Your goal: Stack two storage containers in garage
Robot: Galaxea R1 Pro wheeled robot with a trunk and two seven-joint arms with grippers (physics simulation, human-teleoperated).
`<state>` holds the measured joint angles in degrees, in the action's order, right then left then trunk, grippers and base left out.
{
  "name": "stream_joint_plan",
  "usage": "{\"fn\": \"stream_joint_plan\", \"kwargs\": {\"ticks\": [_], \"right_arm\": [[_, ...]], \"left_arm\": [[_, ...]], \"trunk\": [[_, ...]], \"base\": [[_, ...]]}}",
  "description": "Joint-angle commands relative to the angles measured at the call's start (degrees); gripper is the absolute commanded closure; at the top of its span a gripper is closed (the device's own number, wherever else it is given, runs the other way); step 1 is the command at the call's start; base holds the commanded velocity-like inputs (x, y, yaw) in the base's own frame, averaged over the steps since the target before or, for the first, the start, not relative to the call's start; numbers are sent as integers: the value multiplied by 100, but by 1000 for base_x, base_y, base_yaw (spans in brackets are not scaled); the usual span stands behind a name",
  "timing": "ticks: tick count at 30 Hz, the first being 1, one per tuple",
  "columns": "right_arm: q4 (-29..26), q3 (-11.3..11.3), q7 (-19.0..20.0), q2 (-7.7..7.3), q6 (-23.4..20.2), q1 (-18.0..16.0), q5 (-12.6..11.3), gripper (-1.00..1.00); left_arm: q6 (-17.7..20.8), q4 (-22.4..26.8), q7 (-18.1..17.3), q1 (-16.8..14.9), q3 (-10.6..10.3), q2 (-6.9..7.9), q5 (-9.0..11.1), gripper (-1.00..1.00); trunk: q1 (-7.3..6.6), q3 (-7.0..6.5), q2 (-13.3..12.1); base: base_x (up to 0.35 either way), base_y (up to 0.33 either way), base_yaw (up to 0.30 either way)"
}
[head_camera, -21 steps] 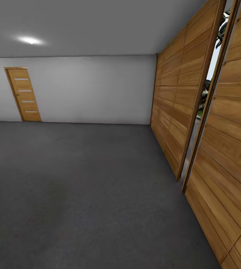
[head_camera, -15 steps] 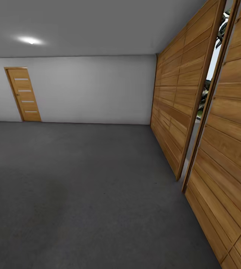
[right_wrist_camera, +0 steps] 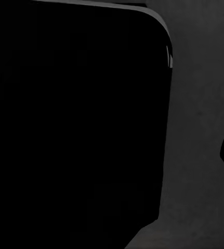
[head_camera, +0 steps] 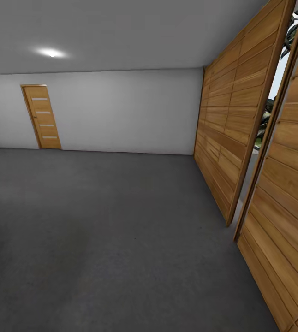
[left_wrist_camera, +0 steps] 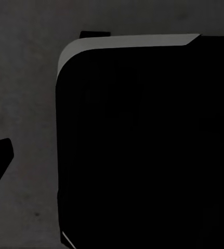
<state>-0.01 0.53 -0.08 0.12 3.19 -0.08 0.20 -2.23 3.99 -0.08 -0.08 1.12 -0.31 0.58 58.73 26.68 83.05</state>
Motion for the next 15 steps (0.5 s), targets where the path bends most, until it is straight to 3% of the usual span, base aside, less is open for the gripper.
{"fn": "stream_joint_plan", "kwargs": {"ticks": [1,14,15], "right_arm": [[1,3,-1,1,27,-1,1,-100],[46,-10,-1,6,445,-1,-48,-100],[52,-9,-1,6,890,-1,-47,-100]], "left_arm": [[-13,2,-1,-1,11,-2,5,-100],[-13,4,-1,-1,11,-30,10,-100],[-10,5,-1,-1,11,-30,11,-100]], "trunk": [[0,2,3],[0,-10,3],[0,-10,3]], "base": [[0,0,248],[0,0,263],[0,0,267]]}}
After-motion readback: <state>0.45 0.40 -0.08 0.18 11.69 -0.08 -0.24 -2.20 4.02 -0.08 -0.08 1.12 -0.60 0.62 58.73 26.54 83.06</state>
